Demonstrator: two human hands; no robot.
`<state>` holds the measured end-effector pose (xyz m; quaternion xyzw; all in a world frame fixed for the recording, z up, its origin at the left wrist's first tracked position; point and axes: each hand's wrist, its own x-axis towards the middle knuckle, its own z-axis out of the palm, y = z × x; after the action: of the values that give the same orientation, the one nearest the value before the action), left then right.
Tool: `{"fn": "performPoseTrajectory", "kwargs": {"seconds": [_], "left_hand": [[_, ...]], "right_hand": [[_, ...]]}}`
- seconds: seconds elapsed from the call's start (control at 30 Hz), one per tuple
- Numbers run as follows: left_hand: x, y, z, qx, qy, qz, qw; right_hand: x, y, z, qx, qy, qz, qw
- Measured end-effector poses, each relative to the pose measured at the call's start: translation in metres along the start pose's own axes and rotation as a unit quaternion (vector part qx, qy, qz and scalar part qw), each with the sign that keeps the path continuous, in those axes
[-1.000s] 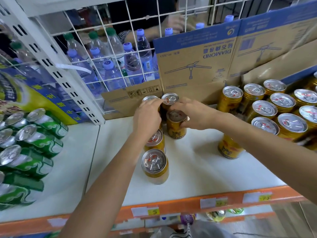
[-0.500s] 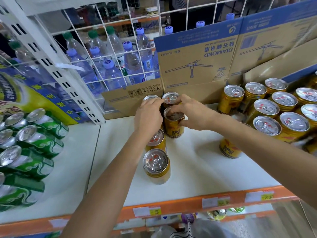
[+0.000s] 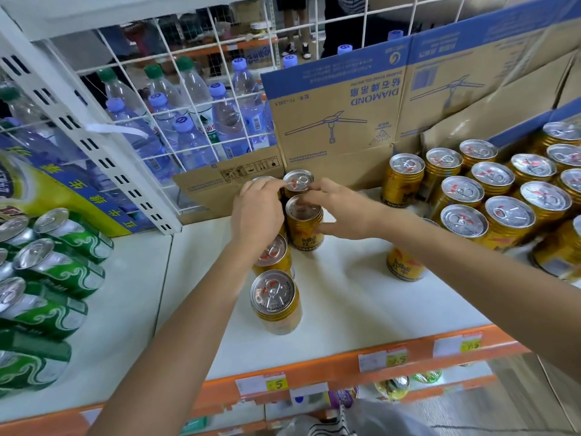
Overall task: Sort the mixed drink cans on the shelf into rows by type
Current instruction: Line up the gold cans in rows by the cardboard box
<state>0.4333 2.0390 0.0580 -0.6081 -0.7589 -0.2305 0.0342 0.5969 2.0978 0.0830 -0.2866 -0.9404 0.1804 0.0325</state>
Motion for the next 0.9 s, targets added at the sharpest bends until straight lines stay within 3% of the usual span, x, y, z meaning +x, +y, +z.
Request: {"fn": "performPoseTrajectory", "kwargs": {"seconds": [0.2,0.4,0.53,0.77,0.9], "left_hand": [[-0.02,0.012,-0.015,-0.02,-0.02,0.068,0.997],[-0.035,0.022,-0.023,-0.023,-0.087,0.087,0.992],[-0.045,0.008,-0.028,-0.032,-0.064,0.068,0.995],[-0.062,-0.002,-0.035,-0.022,-0.062,0.015,0.998],[-0.067,-0.001,-0.035,-0.035,-0.065,-0.003,0.997]], "right_hand": [[-0.039,0.015,-0.031,-0.074,-0.1,0.049,0.991],[-0.078,0.03,-0.04,-0.205,-0.183,0.146,0.95],[-0.086,0.034,-0.035,-0.247,-0.166,0.133,0.945],[-0.059,0.006,-0.02,-0.118,-0.099,0.037,0.987],[-0.038,-0.019,-0.003,-0.112,-0.063,-0.017,0.992]]}}
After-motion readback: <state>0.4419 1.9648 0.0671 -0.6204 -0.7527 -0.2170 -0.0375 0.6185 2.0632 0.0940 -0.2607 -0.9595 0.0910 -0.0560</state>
